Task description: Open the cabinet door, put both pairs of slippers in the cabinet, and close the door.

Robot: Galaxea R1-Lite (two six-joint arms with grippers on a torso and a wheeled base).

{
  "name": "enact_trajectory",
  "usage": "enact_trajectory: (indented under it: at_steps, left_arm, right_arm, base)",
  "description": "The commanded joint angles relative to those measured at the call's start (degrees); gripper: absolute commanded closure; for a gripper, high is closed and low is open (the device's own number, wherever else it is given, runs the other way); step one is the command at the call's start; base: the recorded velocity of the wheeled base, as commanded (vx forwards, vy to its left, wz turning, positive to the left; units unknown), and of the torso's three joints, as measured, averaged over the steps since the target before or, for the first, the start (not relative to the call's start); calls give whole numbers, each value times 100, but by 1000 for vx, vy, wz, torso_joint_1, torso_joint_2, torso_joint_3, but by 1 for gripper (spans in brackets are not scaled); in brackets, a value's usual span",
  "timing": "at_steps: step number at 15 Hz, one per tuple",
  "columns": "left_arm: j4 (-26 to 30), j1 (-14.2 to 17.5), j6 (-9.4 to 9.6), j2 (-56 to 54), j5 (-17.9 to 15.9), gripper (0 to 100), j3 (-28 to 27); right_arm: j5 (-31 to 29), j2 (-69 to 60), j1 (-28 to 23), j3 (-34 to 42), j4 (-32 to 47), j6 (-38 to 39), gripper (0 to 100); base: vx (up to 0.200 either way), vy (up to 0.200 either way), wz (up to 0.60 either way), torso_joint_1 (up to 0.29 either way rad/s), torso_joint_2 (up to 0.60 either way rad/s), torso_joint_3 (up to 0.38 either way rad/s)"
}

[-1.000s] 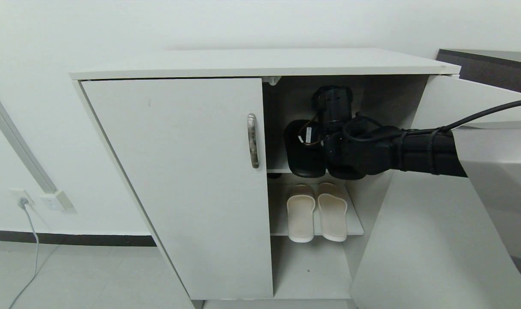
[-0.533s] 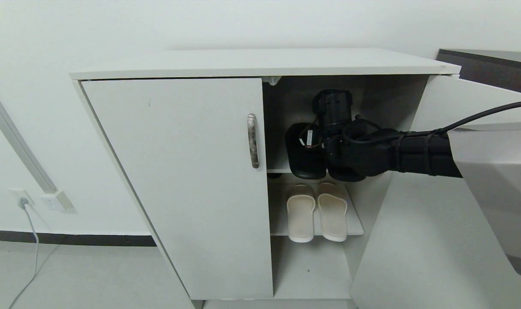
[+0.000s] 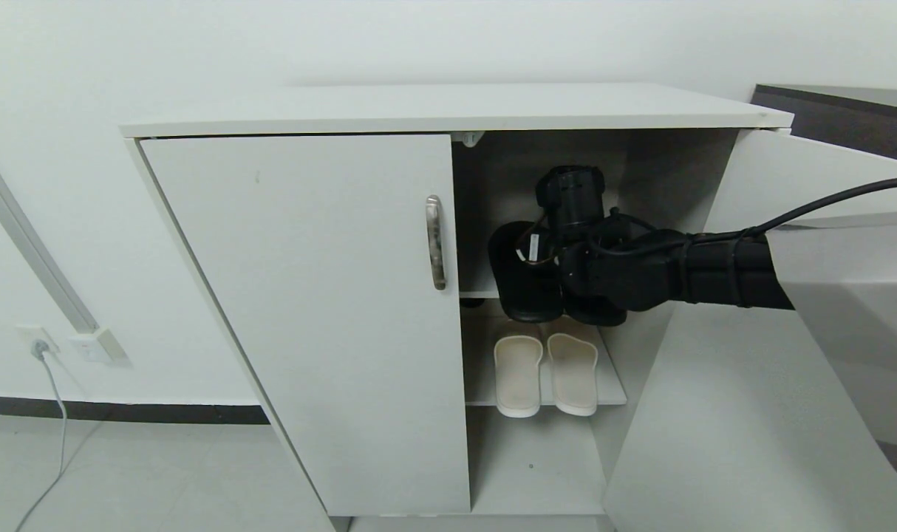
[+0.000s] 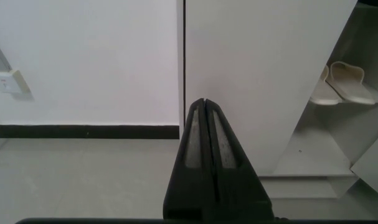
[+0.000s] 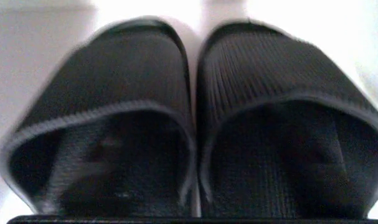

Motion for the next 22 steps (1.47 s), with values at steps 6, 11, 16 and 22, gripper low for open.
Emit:
enact_trajectory:
  at_steps: [6,11,16,22]
  left_arm:
    - [-6,1,-2,7,1,100,0]
    - [-6,1,-2,7,1,100,0]
    - [-6,1,-2,7,1,100,0]
    - [2,1,7,7,1,100,0]
  right_arm:
    - [-26,-1068,186,1187,-41,141,0]
    - [-44,-2052,616,2672,-463,141,0]
    - [-18,-2817,1082,4307,-1412,141,0]
    - [132,-2940,1302,4975,-2133,45,100]
  base:
    - [0,0,0,0,0,0]
    - [0,0,0,0,0,0]
    - [0,0,0,0,0,0]
    - [0,0,0,0,0,0]
